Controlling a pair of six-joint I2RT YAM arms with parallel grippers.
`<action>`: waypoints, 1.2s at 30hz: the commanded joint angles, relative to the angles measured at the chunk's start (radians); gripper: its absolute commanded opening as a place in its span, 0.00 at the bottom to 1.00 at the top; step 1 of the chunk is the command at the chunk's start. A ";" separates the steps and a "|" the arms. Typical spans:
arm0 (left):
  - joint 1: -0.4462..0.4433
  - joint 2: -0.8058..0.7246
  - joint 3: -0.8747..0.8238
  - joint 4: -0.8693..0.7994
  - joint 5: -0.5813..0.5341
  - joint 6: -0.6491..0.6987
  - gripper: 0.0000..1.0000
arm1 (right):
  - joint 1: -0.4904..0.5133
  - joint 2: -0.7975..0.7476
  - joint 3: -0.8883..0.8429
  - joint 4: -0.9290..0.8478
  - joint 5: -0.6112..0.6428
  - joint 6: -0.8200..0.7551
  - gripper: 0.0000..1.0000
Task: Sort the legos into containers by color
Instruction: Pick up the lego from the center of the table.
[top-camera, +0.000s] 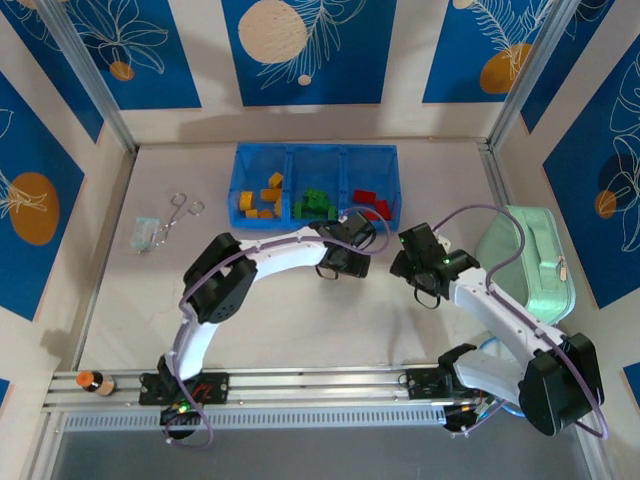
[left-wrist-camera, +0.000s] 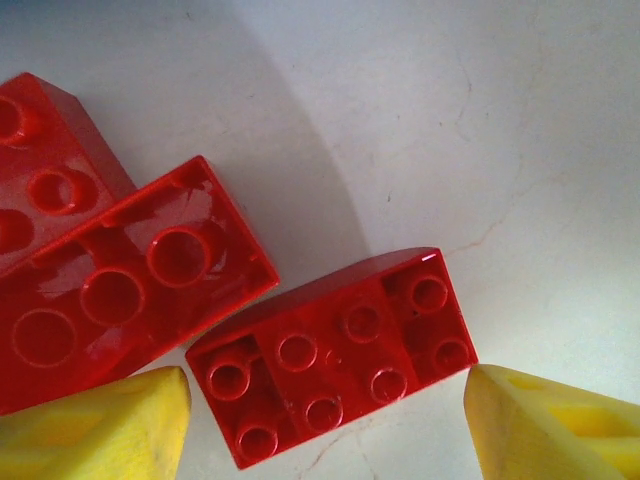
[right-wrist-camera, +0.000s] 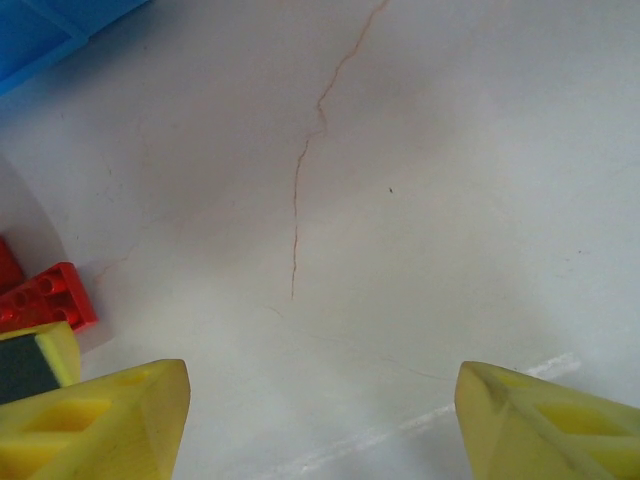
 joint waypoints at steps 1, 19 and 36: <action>-0.009 0.037 0.048 -0.053 -0.008 -0.012 0.73 | -0.007 -0.020 -0.010 0.023 -0.018 0.016 0.72; -0.027 0.135 0.180 -0.125 -0.008 0.001 0.81 | -0.032 -0.097 -0.057 0.030 -0.027 0.023 0.72; -0.055 0.064 0.185 -0.137 -0.023 0.051 0.69 | -0.062 -0.158 -0.073 0.011 -0.039 0.019 0.72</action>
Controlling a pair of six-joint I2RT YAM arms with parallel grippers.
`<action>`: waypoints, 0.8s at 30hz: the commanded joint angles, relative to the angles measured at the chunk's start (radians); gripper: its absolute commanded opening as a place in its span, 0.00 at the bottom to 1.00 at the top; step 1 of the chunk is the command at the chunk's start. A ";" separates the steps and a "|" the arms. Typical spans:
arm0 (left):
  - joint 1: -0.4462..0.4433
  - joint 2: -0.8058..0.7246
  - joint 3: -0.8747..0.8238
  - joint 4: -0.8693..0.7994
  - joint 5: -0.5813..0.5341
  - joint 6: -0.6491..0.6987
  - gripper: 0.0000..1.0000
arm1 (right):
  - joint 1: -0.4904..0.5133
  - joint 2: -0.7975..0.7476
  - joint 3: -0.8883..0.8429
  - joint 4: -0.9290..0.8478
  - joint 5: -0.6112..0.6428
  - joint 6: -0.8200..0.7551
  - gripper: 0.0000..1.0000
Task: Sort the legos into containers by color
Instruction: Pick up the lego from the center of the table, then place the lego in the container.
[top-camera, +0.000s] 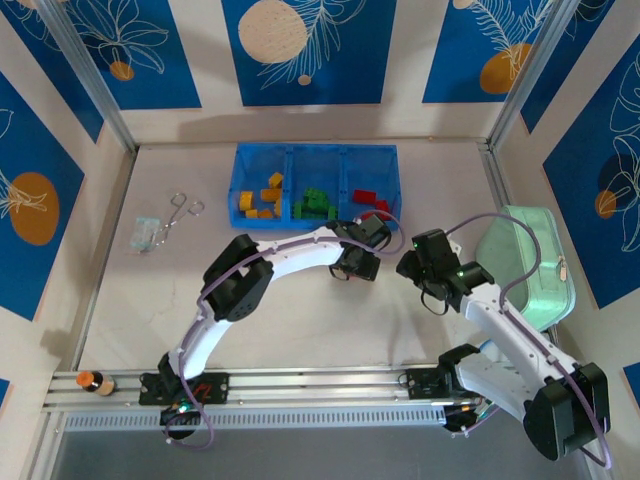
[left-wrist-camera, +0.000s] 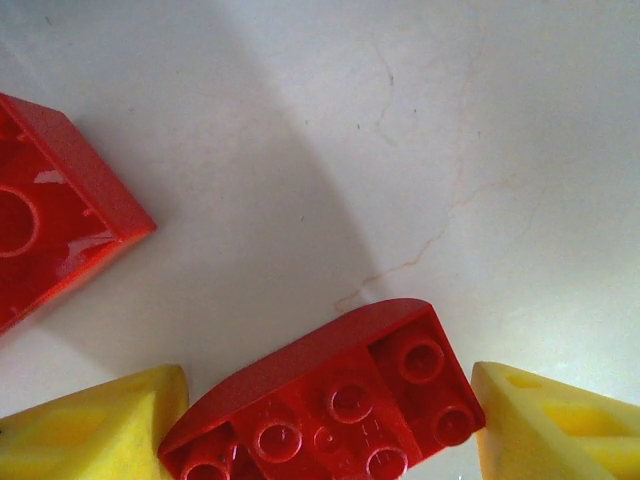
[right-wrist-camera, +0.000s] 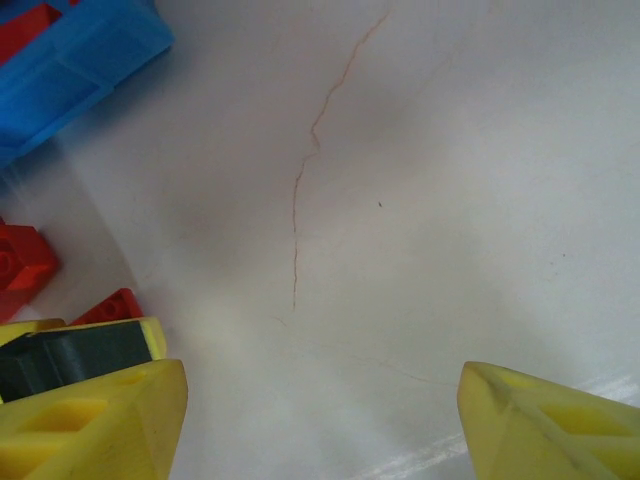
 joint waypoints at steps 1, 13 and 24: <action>-0.013 -0.064 0.017 -0.024 -0.014 0.035 0.69 | -0.009 -0.023 -0.011 -0.019 -0.012 0.013 0.72; 0.056 -0.062 0.216 -0.073 -0.038 0.143 0.70 | -0.012 -0.058 -0.015 -0.052 -0.020 0.011 0.72; 0.195 0.115 0.597 -0.157 -0.013 0.279 0.71 | -0.011 -0.100 -0.007 -0.097 -0.040 0.013 0.71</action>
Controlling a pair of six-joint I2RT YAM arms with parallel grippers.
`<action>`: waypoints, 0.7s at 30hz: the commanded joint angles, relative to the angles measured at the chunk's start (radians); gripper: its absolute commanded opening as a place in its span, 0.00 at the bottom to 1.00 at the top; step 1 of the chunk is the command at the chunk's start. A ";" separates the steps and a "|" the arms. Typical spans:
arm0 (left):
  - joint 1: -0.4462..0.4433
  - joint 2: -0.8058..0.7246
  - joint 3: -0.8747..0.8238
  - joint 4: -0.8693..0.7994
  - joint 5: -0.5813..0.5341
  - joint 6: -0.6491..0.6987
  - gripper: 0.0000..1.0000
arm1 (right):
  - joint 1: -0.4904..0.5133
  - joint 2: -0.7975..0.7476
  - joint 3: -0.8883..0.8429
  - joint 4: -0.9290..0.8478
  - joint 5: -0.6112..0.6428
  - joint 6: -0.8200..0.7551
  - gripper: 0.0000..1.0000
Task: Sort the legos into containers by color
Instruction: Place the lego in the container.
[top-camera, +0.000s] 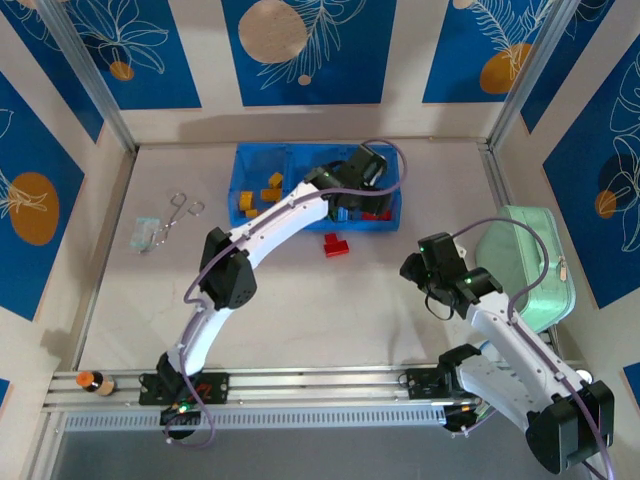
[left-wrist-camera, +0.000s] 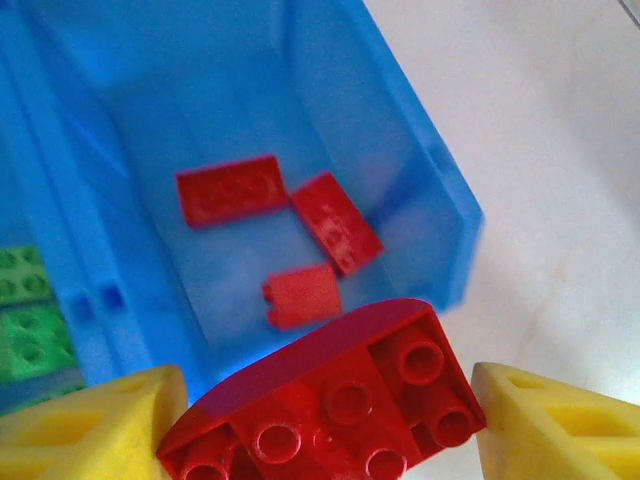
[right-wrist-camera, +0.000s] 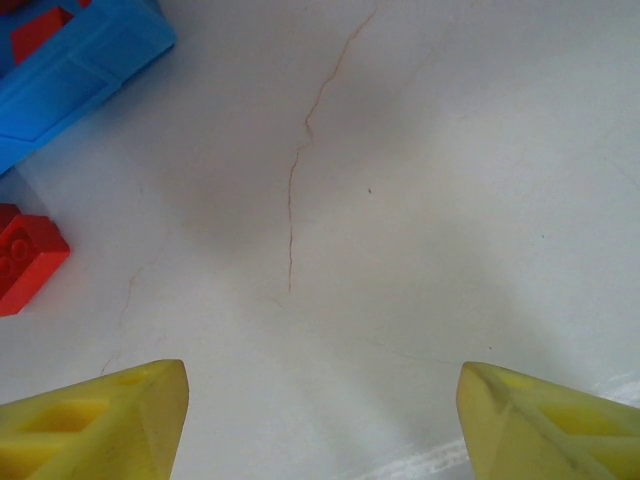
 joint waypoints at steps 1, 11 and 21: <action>0.048 0.063 0.065 -0.045 0.020 0.062 0.71 | -0.003 -0.026 -0.001 -0.039 -0.020 0.013 0.71; 0.088 0.093 0.126 0.050 0.072 0.130 0.75 | 0.027 -0.041 -0.002 -0.046 -0.026 0.036 0.71; 0.088 0.129 0.194 0.051 0.110 0.146 0.82 | 0.079 -0.021 0.005 -0.042 -0.010 0.060 0.70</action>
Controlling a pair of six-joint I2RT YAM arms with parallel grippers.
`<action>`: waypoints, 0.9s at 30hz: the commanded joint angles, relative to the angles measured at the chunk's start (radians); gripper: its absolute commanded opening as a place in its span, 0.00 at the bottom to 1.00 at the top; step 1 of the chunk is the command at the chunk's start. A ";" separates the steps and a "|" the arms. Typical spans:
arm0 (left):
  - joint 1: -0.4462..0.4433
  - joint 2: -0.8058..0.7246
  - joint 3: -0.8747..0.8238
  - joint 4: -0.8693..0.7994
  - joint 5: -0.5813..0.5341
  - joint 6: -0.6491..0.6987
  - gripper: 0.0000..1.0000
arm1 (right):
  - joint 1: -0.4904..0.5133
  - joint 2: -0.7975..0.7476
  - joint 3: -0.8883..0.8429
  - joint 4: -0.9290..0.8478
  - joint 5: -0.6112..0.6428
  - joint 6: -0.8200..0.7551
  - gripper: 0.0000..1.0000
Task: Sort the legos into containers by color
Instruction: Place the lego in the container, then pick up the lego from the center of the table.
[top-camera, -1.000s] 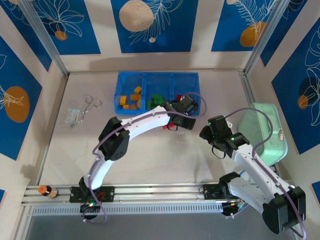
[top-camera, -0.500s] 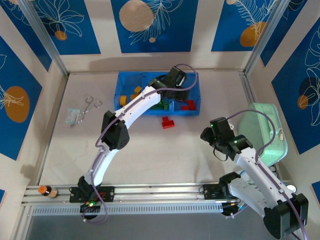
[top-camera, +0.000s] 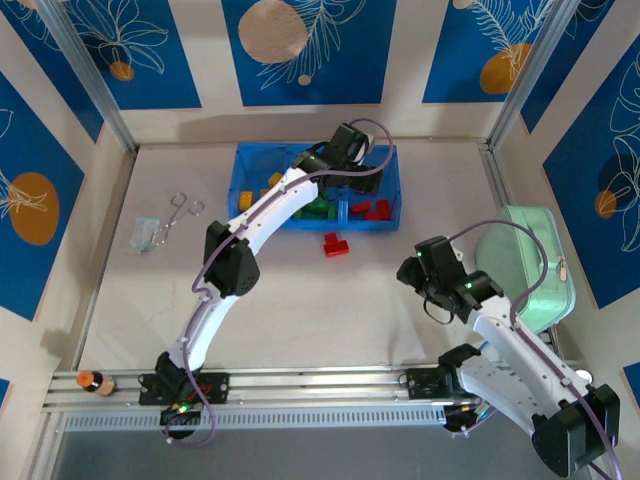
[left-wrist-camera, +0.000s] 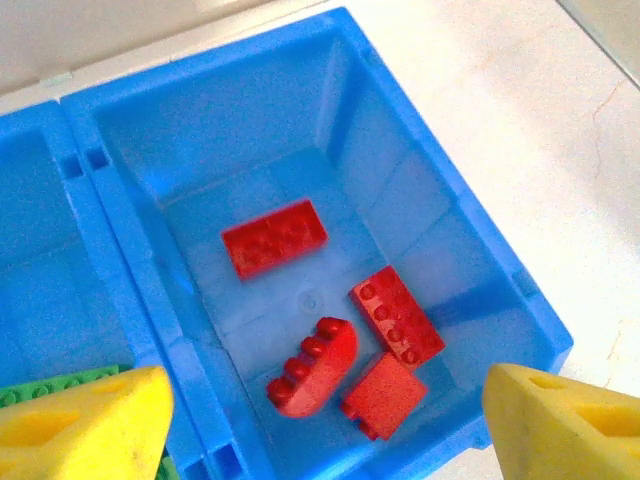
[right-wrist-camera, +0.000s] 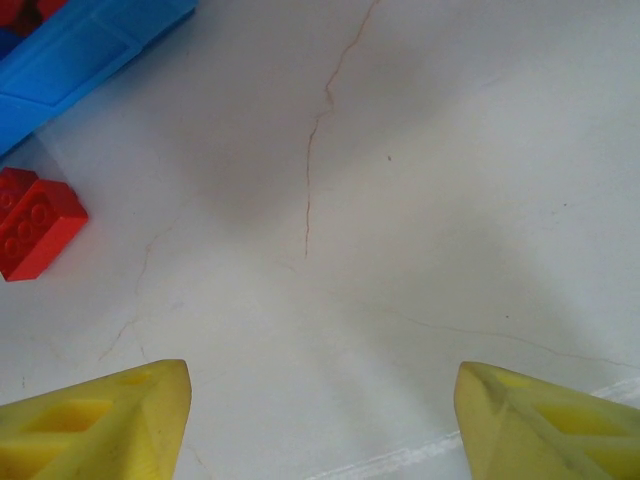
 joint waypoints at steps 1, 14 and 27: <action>-0.003 0.024 0.033 -0.001 0.031 0.019 0.83 | 0.017 0.006 0.006 -0.015 0.000 0.027 0.71; -0.006 -0.408 -0.656 0.259 0.056 -0.048 0.80 | 0.047 0.162 0.050 0.116 -0.122 -0.139 0.71; -0.005 -0.998 -1.571 0.533 -0.008 -0.160 0.79 | 0.143 0.651 0.387 0.178 -0.206 -0.349 0.81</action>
